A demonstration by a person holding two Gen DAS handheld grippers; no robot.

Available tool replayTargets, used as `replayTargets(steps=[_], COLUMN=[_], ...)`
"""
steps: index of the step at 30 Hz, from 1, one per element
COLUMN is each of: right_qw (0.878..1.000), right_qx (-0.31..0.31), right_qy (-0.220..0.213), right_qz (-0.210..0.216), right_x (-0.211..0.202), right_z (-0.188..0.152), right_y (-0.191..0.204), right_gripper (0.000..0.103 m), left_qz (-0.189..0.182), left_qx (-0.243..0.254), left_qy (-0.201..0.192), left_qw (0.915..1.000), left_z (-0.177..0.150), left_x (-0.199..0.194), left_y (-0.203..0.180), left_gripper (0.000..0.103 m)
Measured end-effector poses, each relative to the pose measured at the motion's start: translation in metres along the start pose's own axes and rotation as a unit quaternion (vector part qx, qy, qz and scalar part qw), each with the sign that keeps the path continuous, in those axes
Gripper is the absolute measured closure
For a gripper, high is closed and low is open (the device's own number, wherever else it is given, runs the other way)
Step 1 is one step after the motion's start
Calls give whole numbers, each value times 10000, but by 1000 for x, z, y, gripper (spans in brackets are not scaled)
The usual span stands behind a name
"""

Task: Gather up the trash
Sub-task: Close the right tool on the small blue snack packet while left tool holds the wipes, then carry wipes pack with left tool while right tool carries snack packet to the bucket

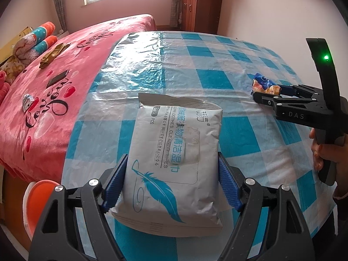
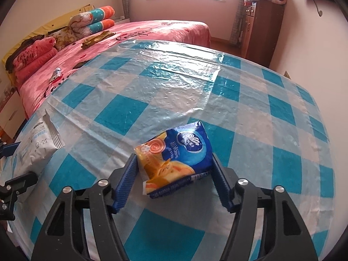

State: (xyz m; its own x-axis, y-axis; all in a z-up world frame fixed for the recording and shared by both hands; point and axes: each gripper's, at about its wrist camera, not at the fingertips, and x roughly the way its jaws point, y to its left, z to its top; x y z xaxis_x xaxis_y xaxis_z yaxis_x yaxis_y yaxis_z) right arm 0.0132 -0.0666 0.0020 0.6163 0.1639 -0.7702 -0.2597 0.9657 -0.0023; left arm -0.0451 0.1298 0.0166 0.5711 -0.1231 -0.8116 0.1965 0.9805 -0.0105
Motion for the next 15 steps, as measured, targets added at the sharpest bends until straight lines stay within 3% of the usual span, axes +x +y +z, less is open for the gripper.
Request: replayTargets(steps=[15], right_qw=[9997], right_qx=[49], right_qy=[-238], right_qz=[23], right_x=[-32], right_z=[-30], right_y=[14], right_gripper=[43], left_qz=[70], left_qx=[-33], left_qy=[-78], left_qw=[9999], left_z=[-17], left_x=[-21], left_y=[5], left_gripper=[25])
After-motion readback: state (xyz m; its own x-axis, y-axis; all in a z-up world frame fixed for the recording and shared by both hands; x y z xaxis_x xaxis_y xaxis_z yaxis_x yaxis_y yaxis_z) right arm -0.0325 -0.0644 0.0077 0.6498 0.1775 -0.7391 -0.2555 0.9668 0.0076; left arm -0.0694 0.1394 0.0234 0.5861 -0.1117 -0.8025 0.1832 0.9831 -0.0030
